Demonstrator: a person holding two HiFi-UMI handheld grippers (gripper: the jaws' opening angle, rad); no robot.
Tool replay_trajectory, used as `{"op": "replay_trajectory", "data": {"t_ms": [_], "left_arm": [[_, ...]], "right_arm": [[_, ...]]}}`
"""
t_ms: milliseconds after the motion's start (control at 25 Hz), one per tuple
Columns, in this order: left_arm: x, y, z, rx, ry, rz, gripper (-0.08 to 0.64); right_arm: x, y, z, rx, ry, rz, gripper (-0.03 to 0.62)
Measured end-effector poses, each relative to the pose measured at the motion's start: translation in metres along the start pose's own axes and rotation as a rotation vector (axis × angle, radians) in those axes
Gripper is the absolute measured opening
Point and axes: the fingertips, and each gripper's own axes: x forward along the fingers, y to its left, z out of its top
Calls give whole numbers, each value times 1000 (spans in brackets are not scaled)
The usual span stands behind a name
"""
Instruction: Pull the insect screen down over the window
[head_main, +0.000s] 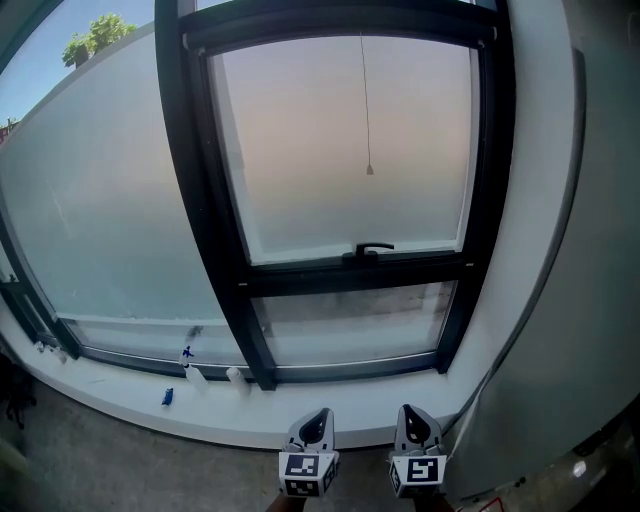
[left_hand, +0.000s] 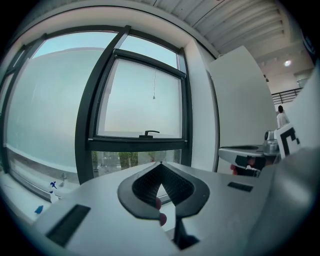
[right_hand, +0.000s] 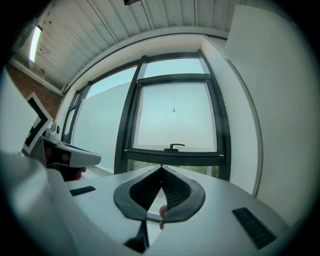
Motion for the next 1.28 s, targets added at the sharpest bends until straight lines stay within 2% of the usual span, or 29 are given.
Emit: {"op": "replay_trajectory", "data": {"t_ms": [320,520,640,840,1000,1120,1280], "left_arm": [[48,14,1,3,12,17,2],[87,37,5,25,29,81,2],[117,42,14,-9,11,84,2],[160,45,26,-13,-8,86,2],[182,46,31,-16,-14,89,2],[192,52,34,-27,15,130,2],[207,56,36,1,8,146,2]], "right_arm": [[51,-14,-7,1,12,18,5],[94,-28,-11,5,19,45,5],[122,-40,-9,6,17,51,5],[164,-57,-3,5,1,67,5],[189,-66,3,12,-14,88,5],[204,-72,3,11,-15,105,5],[220,-78,-1,19,-14,124,5]]}}
